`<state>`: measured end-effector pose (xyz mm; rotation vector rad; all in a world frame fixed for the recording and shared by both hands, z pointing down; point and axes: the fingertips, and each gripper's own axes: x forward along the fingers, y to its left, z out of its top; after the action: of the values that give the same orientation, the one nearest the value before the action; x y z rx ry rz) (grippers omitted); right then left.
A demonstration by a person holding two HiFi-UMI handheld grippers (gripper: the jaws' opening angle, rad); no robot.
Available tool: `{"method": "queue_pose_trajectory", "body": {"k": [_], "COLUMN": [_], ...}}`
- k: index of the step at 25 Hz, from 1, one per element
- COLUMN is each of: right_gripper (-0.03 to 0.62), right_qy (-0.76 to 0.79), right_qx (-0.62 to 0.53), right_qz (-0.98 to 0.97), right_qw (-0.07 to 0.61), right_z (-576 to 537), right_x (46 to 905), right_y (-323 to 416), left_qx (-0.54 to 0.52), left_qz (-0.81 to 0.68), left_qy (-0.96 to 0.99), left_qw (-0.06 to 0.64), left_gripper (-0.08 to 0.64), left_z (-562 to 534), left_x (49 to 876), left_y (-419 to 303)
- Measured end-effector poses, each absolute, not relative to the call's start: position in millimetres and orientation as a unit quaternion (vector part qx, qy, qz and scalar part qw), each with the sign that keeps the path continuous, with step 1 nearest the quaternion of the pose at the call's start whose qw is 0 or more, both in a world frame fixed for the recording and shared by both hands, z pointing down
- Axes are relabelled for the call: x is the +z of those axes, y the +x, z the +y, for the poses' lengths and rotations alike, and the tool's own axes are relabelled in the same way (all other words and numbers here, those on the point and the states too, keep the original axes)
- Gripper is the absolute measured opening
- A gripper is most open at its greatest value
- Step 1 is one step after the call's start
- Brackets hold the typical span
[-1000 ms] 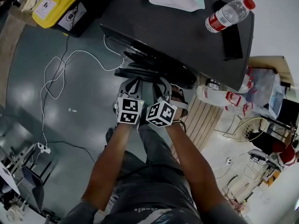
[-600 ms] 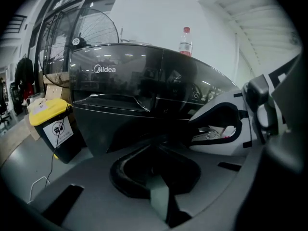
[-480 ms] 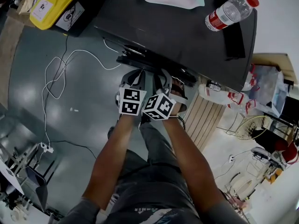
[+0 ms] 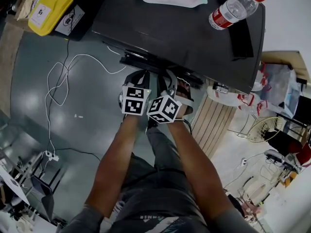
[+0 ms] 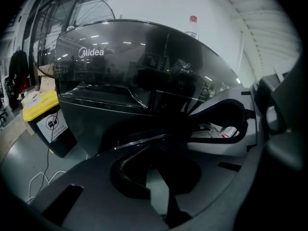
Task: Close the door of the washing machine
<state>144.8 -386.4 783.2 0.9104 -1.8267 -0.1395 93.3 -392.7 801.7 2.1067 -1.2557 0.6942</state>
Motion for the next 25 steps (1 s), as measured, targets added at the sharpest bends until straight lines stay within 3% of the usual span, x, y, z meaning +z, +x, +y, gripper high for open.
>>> {"method": "queue_pose_trajectory", "body": {"k": [10,13,25], "right_gripper": [0.164,0.116,0.052], "right_qy": [0.355,0.360,0.439], "right_qx": [-0.027,-0.030,0.006], "right_qz": [-0.774,-0.783,-0.801], "right_qw": [0.524,0.507,0.407], "right_z": [-386.5,-384.4,-361.2], "right_x": [778.8,760.5,646.6], "right_y": [143.7,142.4,143.5], "left_qx": [0.281,0.281,0.233], "left_qz": [-0.450,-0.444,-0.465], "left_qy": [0.803,0.809,0.832], "left_qw": [0.273,0.262,0.193], "left_gripper": [0.032,0.032,0.032], "left_z": [-390.8,-385.4,-356.6], "left_x": [793.9,777.9,656.4], "left_y": [90.5,85.1,21.4]}}
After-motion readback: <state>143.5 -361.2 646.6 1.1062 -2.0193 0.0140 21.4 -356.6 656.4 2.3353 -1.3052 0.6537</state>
